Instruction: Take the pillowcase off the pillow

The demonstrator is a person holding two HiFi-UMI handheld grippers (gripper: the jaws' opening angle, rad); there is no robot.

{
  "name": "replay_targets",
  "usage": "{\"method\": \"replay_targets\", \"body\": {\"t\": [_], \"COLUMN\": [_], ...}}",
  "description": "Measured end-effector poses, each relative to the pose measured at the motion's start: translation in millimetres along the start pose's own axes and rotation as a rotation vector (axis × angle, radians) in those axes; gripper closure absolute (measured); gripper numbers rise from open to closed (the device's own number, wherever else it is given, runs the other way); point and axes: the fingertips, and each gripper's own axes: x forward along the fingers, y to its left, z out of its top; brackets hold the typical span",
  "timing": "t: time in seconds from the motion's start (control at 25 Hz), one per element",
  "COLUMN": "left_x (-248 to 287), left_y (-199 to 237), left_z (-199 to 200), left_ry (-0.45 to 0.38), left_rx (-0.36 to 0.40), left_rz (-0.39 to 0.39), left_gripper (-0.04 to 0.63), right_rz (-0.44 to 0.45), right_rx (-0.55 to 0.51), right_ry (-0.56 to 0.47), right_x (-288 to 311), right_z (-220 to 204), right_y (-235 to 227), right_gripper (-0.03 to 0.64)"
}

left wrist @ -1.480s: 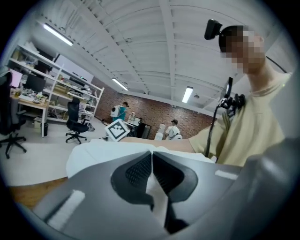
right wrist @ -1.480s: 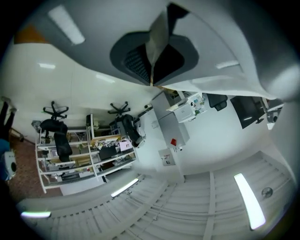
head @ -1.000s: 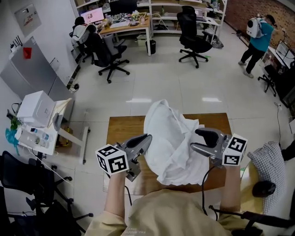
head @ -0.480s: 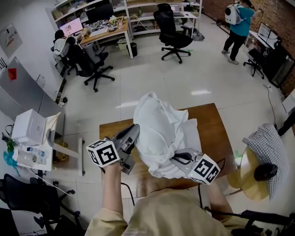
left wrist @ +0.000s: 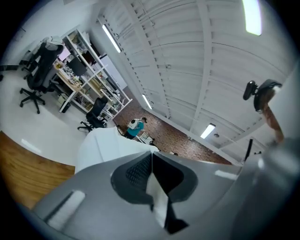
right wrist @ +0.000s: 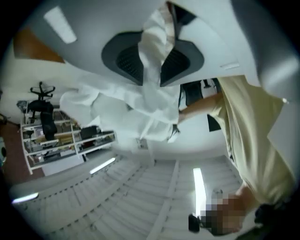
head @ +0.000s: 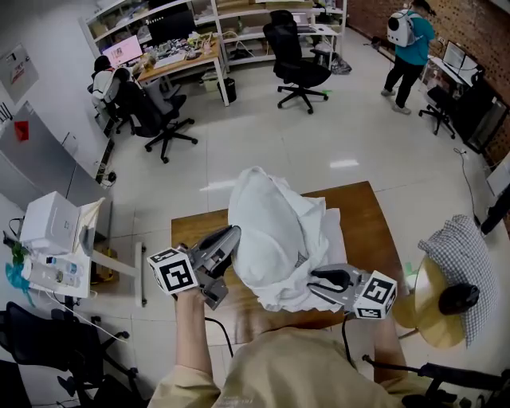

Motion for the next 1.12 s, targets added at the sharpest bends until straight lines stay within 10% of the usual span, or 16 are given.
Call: {"method": "replay_targets", "body": {"t": [0.2, 0.52, 0.68, 0.84, 1.12], "left_x": [-5.5, 6.5, 16.8, 18.0, 26.3], "left_y": [-37.1, -93.4, -115.6, -133.4, -86.0], "left_z": [-15.1, -56.6, -77.7, -93.8, -95.8], "left_ry": [0.086, 0.135, 0.172, 0.192, 0.179], "left_rx": [0.176, 0.305, 0.379, 0.432, 0.344], "left_rz": [-0.046, -0.265, -0.301, -0.375, -0.169], "left_gripper": [0.586, 0.586, 0.586, 0.586, 0.586], "right_rz": [-0.204, -0.184, 0.009, -0.162, -0.299], "right_rx": [0.026, 0.152, 0.199, 0.227, 0.17], "right_ry": [-0.308, 0.033, 0.205, 0.355, 0.42], "right_x": [-78.4, 31.1, 73.2, 81.6, 98.6], "right_z": [121.1, 61.9, 20.3, -53.7, -117.5], "right_y": [-83.7, -198.4, -180.4, -220.0, -249.1], "right_gripper": [0.433, 0.43, 0.499, 0.607, 0.604]}}
